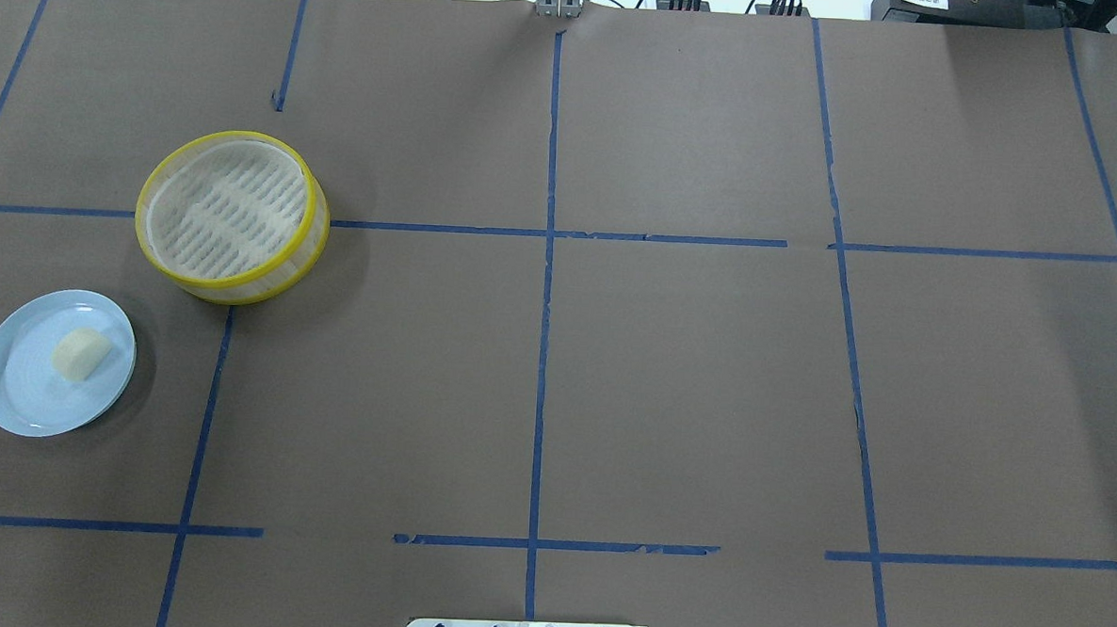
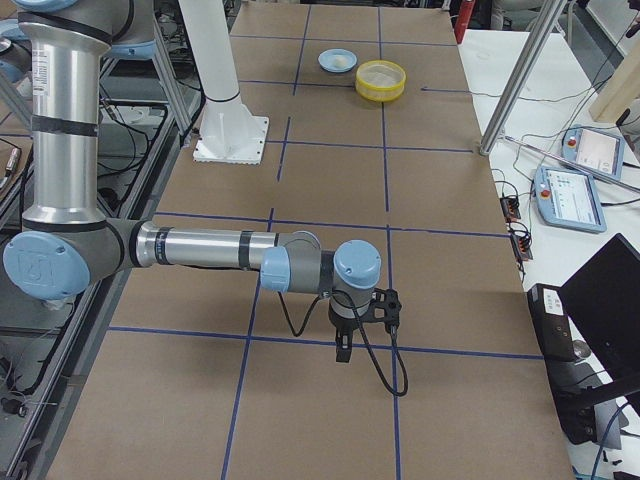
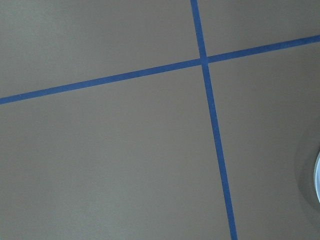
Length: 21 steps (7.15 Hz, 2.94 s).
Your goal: Place bun in steamer
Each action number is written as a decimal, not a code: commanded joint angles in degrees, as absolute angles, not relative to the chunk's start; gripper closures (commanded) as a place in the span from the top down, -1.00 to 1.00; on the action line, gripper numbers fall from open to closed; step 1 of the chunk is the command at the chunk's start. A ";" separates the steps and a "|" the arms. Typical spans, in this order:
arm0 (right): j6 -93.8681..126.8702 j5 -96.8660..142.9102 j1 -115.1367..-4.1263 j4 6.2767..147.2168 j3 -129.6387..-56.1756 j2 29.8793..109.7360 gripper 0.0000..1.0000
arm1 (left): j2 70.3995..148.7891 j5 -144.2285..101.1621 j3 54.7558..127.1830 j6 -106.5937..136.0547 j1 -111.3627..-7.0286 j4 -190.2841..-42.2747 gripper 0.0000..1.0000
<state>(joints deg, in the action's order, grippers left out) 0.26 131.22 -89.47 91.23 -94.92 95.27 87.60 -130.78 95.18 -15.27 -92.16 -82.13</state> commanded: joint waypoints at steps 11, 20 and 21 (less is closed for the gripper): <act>0.26 131.22 -89.38 91.23 -94.92 95.27 1.00 | 87.71 -129.99 110.20 -7.56 -91.50 -84.73 1.00; 0.26 131.22 -89.39 91.23 -94.92 95.27 1.00 | 79.91 -131.31 113.64 30.01 -69.72 -106.68 1.00; 0.26 131.22 -89.38 91.23 -94.92 95.27 1.00 | 79.89 -131.31 113.56 34.76 -66.48 -106.79 1.00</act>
